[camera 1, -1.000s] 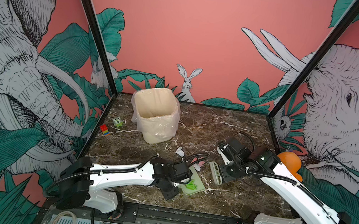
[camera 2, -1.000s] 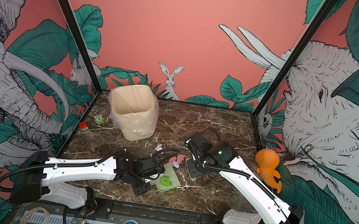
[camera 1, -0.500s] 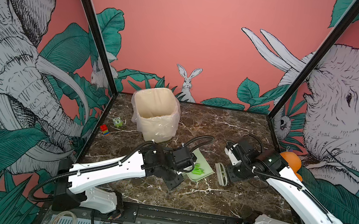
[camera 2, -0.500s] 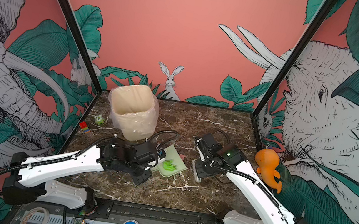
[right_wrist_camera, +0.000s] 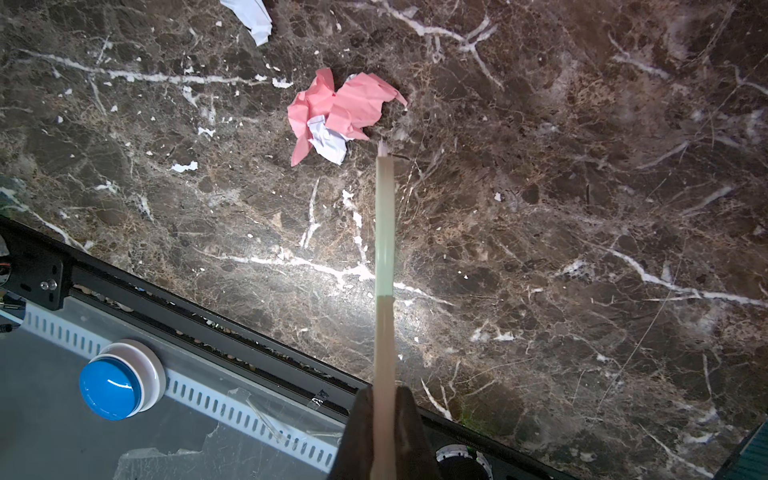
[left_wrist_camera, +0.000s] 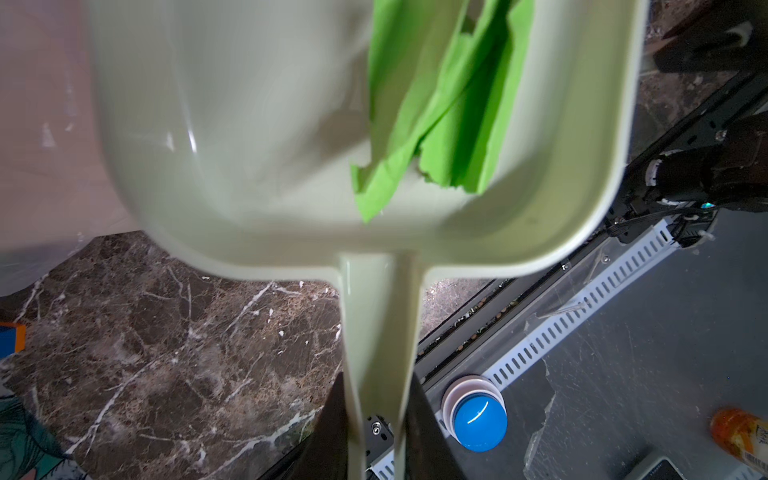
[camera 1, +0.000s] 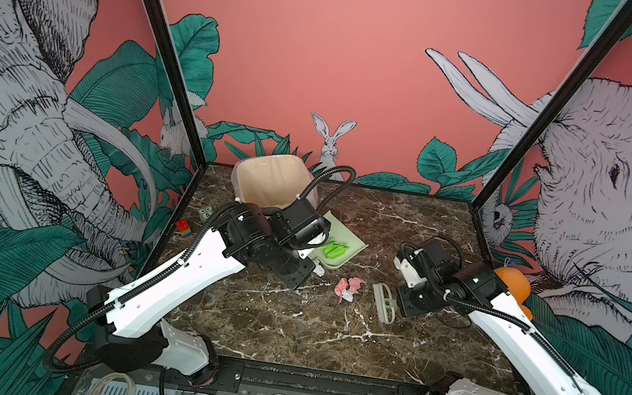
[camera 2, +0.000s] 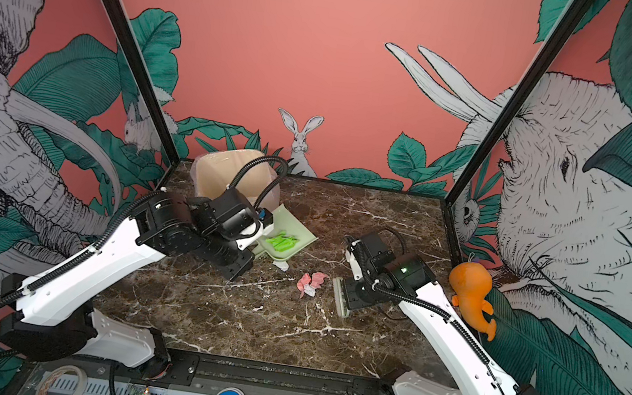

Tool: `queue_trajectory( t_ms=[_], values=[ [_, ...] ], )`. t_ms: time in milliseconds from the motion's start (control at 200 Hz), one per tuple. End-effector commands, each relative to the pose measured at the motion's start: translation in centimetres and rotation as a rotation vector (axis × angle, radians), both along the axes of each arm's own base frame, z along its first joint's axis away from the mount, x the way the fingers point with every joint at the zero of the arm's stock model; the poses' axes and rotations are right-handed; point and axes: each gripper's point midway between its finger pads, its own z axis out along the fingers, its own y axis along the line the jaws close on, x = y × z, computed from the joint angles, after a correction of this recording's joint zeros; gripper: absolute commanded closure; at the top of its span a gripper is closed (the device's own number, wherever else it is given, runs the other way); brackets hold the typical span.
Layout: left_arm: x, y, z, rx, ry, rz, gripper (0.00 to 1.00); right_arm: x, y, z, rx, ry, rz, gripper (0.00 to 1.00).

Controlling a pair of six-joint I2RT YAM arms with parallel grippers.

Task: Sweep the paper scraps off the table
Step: 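Lift the loaded dustpan toward the bin with the left gripper while the right brush withdraws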

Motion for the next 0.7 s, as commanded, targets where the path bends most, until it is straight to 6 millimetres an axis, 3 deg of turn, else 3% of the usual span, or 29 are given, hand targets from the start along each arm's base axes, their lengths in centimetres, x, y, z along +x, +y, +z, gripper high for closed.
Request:
queue_trajectory(
  t_ms=[0,315,695],
  values=[
    [0.2,2.0,0.7,0.047,0.025,0.017,1.0,0.0,0.0,0.3,0.025,-0.012,0.012,1.0],
    [4.7,5.6,3.2,0.071,-0.031,0.147,1.0,0.7,0.3,0.7,0.043,-0.004,0.029,1.0],
    [9.7,11.8,3.4,0.135,-0.116,0.345,1.0,0.7,0.3,0.8,0.054,0.012,0.046,1.0]
  ],
)
